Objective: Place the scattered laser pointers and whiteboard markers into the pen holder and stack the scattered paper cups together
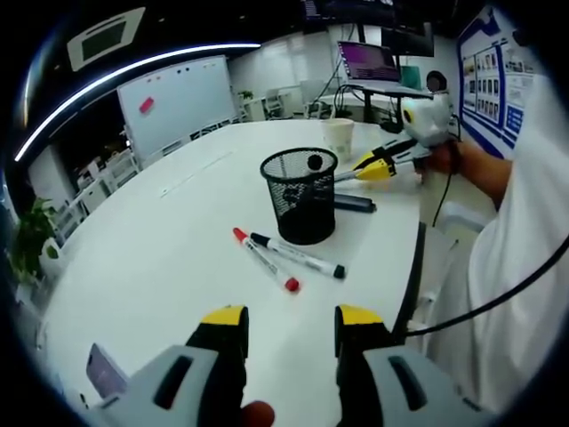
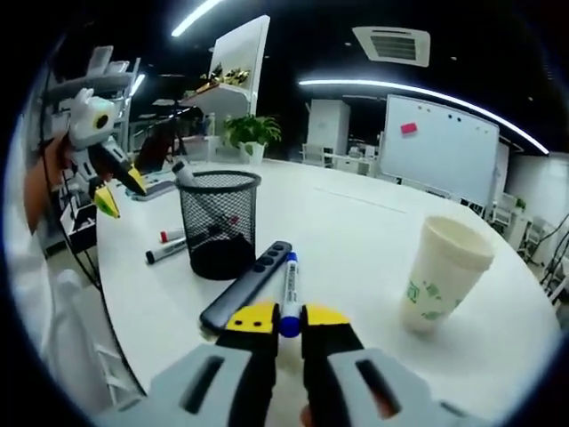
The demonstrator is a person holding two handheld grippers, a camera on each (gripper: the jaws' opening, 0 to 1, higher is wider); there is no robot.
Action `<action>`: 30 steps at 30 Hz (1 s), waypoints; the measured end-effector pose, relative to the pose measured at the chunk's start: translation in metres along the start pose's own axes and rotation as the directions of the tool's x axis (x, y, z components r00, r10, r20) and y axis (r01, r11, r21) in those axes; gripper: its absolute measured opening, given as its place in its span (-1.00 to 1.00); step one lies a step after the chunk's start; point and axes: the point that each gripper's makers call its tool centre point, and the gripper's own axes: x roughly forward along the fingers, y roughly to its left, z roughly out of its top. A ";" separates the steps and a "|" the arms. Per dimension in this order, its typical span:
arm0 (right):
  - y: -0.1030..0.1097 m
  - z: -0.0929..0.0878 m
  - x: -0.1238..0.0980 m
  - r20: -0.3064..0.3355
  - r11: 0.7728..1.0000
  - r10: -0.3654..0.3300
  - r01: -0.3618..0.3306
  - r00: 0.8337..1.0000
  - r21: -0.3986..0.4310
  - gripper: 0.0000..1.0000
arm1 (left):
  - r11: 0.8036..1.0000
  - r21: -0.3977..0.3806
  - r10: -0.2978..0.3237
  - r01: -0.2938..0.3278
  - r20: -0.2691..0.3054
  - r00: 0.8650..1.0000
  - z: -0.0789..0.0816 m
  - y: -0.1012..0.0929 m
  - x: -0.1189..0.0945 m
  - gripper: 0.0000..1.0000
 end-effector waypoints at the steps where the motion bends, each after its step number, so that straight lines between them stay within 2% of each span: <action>1: 0.000 0.001 0.000 0.005 1.000 0.001 -0.001 1.000 -0.004 -0.79 | 1.000 -0.001 0.001 -0.001 0.000 1.000 0.000 0.000 0.000 -0.20; 22: 0.001 0.016 -0.004 0.070 0.999 0.004 0.000 0.998 -0.053 -0.79 | 1.000 0.006 -0.001 0.001 0.000 1.000 0.001 0.001 0.000 -0.20; 30: 0.003 0.030 -0.007 0.131 0.998 0.005 0.004 0.991 -0.070 -0.80 | 1.000 0.002 -0.002 0.002 -0.001 1.000 0.001 0.000 0.001 -0.20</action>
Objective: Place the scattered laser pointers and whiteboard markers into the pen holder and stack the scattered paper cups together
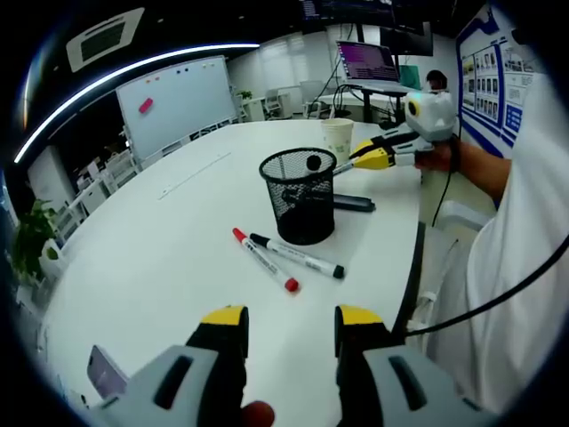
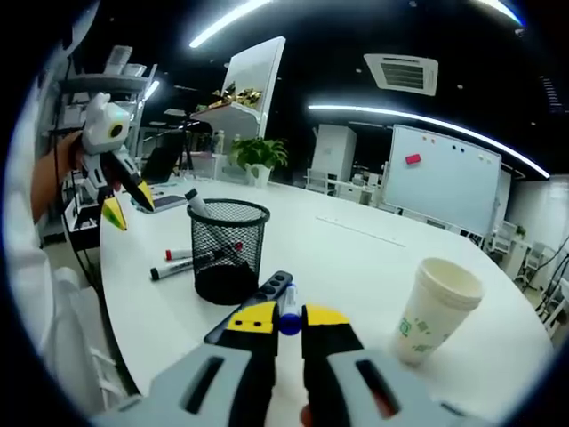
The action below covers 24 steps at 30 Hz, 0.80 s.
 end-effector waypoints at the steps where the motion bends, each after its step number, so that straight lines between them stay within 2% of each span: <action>1: 0.000 0.002 0.000 0.007 1.000 0.000 0.000 1.000 -0.003 -0.80 | 1.000 -0.001 0.001 -0.001 0.000 1.000 0.000 0.000 0.000 -0.20; 12: -0.001 0.014 -0.003 0.062 0.999 -0.006 0.008 0.998 -0.034 -0.80 | 1.000 0.000 0.000 0.000 0.000 1.000 0.000 -0.001 0.000 -0.20; 24: -0.006 0.030 -0.009 0.134 0.999 -0.037 0.041 0.990 -0.023 -0.80 | 1.000 0.001 -0.001 0.001 -0.001 1.000 0.000 -0.001 0.000 -0.20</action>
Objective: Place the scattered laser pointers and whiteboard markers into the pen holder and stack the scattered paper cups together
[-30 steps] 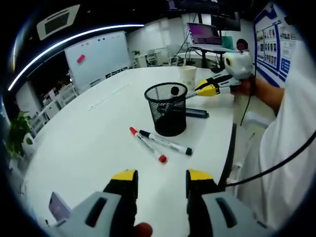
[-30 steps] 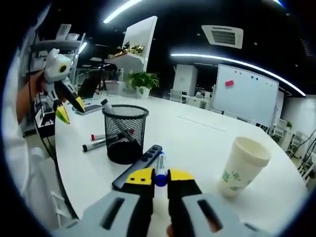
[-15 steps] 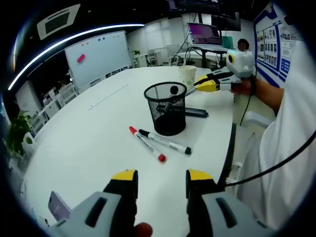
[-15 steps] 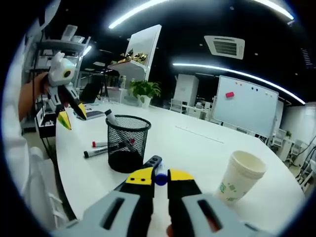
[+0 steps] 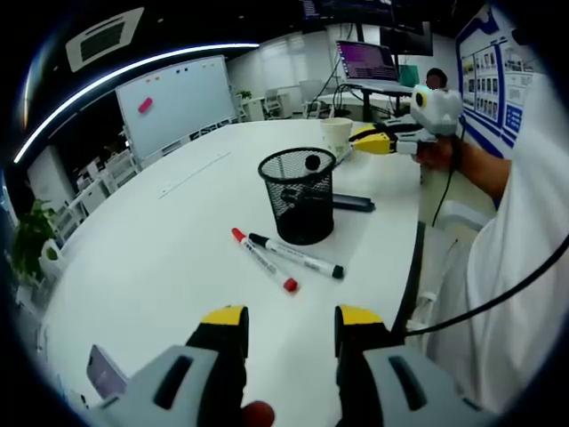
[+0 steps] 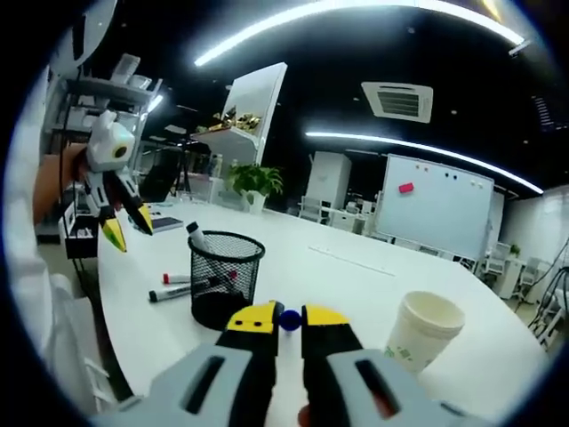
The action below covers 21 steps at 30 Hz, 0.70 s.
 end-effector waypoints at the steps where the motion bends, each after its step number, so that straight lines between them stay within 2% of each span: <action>1: -0.001 0.001 0.000 0.002 1.000 -0.003 0.003 1.000 0.002 -0.80 | 1.000 0.000 0.000 0.000 -0.001 1.000 0.000 0.000 0.000 -0.20; 21: -0.009 0.019 -0.004 0.079 0.999 -0.041 0.039 0.996 0.026 -0.81 | 1.000 -0.001 0.000 0.000 0.002 1.000 -0.001 0.000 -0.001 -0.20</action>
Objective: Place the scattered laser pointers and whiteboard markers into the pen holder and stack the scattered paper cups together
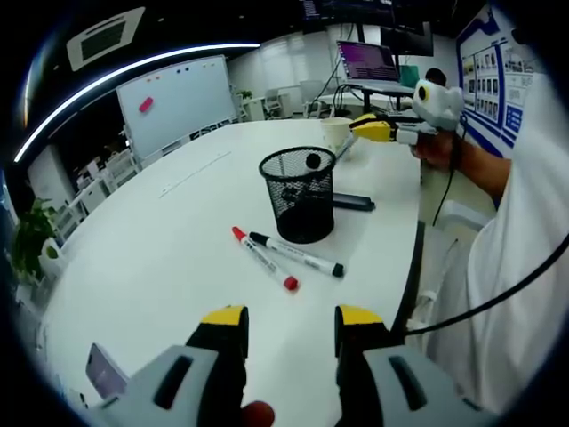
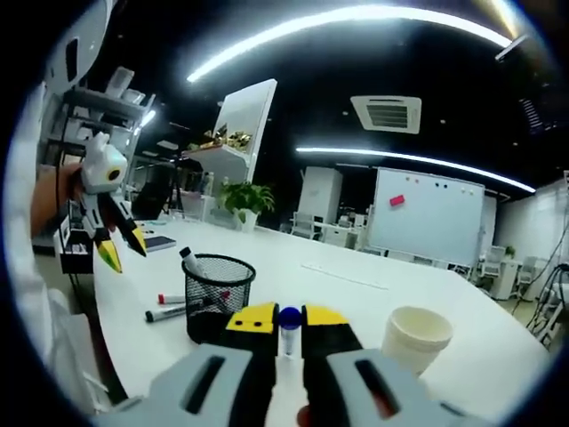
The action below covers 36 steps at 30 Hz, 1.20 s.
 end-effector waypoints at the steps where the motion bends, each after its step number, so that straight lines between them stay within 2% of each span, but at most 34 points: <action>1: 0.000 0.000 0.000 0.001 1.000 -0.002 0.002 1.000 -0.002 -0.81 | 1.000 0.000 0.000 0.000 0.001 1.000 0.000 0.000 0.000 -0.20; 11: -0.005 0.005 0.000 0.017 1.000 -0.022 0.022 1.000 0.000 -0.81 | 1.000 -0.003 0.000 0.000 0.001 1.000 -0.001 -0.001 0.000 -0.20; 16: -0.005 0.003 -0.001 -0.004 1.000 -0.022 0.022 1.000 0.006 -0.81 | 1.000 -0.003 0.001 -0.001 -0.001 1.000 -0.002 -0.001 -0.001 -0.20; 21: -0.006 0.013 -0.002 0.032 1.000 -0.025 0.024 0.999 0.014 -0.81 | 1.000 -0.004 0.004 -0.004 -0.001 1.000 -0.002 0.000 -0.001 -0.20; 23: -0.010 0.016 -0.003 0.043 0.999 -0.047 0.046 0.998 0.009 -0.81 | 1.000 -0.001 0.001 -0.001 -0.001 1.000 -0.001 -0.001 -0.001 -0.20; 27: -0.023 0.015 -0.004 0.047 0.996 -0.078 0.076 0.996 0.051 -0.81 | 1.000 0.003 -0.006 0.006 -0.001 1.000 -0.002 -0.001 -0.001 -0.20; 36: -0.031 0.026 -0.006 0.095 0.991 -0.108 0.099 0.990 0.091 -0.81 | 1.000 -0.001 -0.002 0.002 -0.004 1.000 -0.003 0.000 -0.001 -0.20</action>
